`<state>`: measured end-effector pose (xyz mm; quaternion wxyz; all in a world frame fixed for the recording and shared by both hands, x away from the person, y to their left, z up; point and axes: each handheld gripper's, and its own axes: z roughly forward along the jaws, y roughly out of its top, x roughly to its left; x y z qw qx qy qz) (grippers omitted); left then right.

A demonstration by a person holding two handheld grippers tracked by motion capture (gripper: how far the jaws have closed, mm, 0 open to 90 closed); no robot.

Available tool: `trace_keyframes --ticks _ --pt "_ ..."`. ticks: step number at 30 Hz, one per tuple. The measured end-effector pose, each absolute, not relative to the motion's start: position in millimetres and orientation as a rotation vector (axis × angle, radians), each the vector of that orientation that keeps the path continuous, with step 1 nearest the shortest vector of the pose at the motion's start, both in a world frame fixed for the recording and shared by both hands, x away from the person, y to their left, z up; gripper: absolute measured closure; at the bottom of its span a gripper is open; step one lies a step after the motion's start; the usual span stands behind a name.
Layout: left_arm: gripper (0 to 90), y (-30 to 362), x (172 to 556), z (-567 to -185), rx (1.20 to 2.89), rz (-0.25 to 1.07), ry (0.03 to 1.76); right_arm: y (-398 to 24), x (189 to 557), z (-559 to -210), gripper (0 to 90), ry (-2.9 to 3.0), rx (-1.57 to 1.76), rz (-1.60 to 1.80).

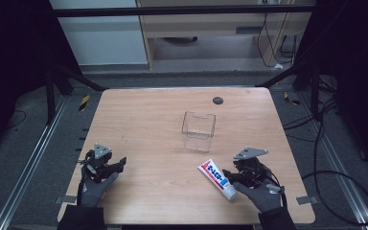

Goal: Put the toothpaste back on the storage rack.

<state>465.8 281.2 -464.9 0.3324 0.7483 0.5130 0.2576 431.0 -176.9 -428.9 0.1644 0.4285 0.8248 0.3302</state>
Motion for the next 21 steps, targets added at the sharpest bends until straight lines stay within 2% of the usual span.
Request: trace_keyframes --ticks 6,21 --pt "37.3 281.7 465.9 -465.0 1.954 0.674 1.341 -166.1 441.3 -427.0 39.5 2.357 1.25 0.901" --pt "36.6 281.2 466.5 -466.1 1.967 0.674 1.341 -138.7 460.3 -432.6 37.1 2.453 1.247 0.808"
